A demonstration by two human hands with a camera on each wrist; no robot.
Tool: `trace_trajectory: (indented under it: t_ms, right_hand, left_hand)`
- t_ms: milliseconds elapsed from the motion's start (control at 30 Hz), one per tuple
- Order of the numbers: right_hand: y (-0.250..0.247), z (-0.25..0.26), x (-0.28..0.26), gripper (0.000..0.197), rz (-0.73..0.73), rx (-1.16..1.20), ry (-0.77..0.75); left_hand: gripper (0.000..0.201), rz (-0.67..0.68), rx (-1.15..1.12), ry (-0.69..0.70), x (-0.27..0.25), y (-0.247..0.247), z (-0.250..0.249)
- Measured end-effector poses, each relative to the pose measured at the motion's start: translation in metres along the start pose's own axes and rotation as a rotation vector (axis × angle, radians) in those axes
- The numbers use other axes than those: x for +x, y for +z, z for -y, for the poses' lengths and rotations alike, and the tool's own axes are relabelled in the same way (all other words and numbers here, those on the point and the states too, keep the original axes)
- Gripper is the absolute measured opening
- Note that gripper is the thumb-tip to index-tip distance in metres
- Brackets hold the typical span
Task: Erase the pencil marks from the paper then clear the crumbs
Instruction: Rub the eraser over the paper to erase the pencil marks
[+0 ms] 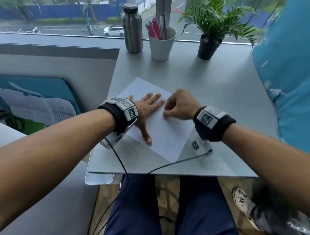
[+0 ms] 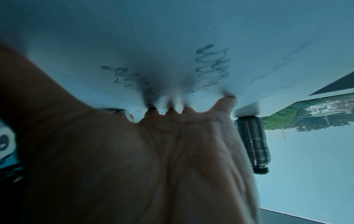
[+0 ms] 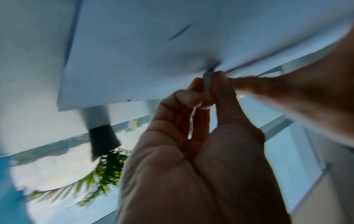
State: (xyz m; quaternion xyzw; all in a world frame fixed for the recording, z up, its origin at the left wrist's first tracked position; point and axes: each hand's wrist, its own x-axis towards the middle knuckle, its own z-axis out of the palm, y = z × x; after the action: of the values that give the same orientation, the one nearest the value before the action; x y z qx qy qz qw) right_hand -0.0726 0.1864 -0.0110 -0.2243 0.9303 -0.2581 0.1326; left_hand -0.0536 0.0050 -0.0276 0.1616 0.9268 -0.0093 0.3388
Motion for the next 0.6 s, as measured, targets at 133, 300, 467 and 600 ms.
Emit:
trace_trajectory:
  t_ms: [133,300,467,600]
  right_hand:
    - [0.016,0.019,-0.035,0.004,0.25,-0.046,-0.104]
    - [-0.003,-0.005,0.006,0.012,-0.015,-0.028,0.006]
    - [0.004,-0.004,-0.017,0.007,0.081,0.024,-0.015]
    - [-0.04,-0.047,-0.004,0.006,-0.054,0.023,0.163]
  left_hand:
    - [0.166,-0.005,0.006,-0.007,0.0,0.001,0.002]
    - [0.166,0.009,0.0,0.004,0.0,0.0,0.001]
    - [0.165,-0.03,0.007,0.046,0.005,0.006,0.009]
    - [0.155,-0.068,0.003,0.088,0.001,0.006,0.013]
